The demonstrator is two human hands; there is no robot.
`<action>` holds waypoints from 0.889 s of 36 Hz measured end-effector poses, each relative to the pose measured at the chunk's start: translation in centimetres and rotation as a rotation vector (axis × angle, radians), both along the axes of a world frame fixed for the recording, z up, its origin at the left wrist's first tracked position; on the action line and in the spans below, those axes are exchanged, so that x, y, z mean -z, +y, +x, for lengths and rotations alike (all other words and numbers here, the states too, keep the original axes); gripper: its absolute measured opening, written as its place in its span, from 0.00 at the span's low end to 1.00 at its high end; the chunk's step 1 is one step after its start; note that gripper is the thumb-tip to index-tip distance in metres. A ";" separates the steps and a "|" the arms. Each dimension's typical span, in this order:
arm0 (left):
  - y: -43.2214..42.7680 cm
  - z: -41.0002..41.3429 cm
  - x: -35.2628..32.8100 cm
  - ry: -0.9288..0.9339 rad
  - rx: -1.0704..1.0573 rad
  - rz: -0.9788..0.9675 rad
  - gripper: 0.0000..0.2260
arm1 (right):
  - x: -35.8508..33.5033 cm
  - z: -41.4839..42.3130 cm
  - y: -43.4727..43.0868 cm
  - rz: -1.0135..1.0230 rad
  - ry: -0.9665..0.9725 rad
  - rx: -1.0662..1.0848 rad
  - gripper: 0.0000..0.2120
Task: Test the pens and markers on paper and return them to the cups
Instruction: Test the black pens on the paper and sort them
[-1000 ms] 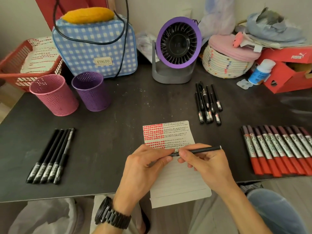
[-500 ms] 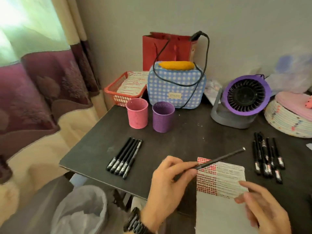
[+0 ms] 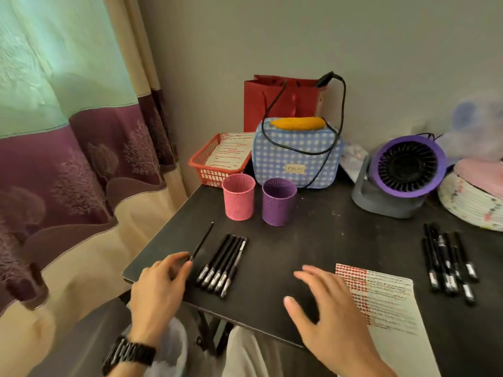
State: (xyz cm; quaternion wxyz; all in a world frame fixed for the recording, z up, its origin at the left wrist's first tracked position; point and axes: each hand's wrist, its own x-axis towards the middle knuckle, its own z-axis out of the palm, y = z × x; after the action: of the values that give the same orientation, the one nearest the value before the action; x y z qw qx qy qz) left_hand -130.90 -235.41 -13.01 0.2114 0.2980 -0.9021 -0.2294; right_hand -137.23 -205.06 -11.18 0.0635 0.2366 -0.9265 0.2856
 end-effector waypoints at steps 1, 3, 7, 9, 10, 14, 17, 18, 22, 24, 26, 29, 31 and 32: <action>0.1 0.0 0.1 0.000 0.011 -0.014 0.10 | 0.5 -0.1 -0.9 0.080 -0.040 -0.038 0.30; 0.4 0.0 0.2 -0.012 0.022 -0.059 0.09 | 1.6 -0.2 -2.5 0.210 -0.092 -0.102 0.36; 0.8 -0.1 0.3 -0.067 -0.008 -0.139 0.10 | 3.2 -0.1 -4.3 0.328 -0.168 -0.150 0.41; 0.9 0.0 0.4 -0.085 -0.010 -0.155 0.10 | 3.8 0.1 -4.5 0.366 -0.155 -0.144 0.40; 0.9 0.0 0.5 -0.088 -0.007 -0.161 0.10 | 3.9 0.1 -4.5 0.371 -0.152 -0.140 0.40; 0.9 -0.2 0.6 -0.117 0.006 -0.175 0.10 | 4.2 -0.2 -4.3 0.371 -0.155 -0.130 0.41; 1.1 -0.2 0.2 -0.142 0.024 -0.159 0.10 | 4.4 -0.2 -4.5 0.370 -0.140 -0.113 0.40; 1.1 -0.2 0.1 -0.151 0.028 -0.157 0.10 | 4.4 -0.2 -4.5 0.368 -0.138 -0.114 0.40; 1.0 0.3 -0.1 -0.189 0.032 -0.129 0.11 | 3.9 -0.2 -4.6 0.368 -0.175 -0.155 0.37; 1.0 0.6 -0.3 -0.198 0.020 -0.093 0.12 | 3.0 -0.3 -4.4 0.310 -0.228 -0.213 0.35; 1.5 0.3 -1.0 -0.208 0.022 -0.064 0.12 | 1.5 -0.4 -3.3 0.159 -0.230 -0.202 0.33; 3.3 -0.9 -2.5 -0.229 0.065 -0.075 0.11 | -0.5 -0.3 -0.3 -0.011 -0.117 -0.086 0.33; 5.4 -2.2 -3.4 -0.166 0.135 -0.065 0.10 | -1.1 -0.5 2.8 -0.066 -0.085 0.026 0.32; 6.7 -2.9 -3.7 -0.125 0.178 -0.044 0.10 | -1.2 -0.7 4.6 -0.087 -0.069 0.092 0.30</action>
State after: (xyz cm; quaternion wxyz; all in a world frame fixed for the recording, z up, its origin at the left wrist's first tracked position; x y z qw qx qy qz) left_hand -133.79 -228.72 -9.31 0.1400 0.2257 -0.9413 -0.2082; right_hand -137.93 -200.50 -9.94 0.0545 0.1808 -0.9247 0.3304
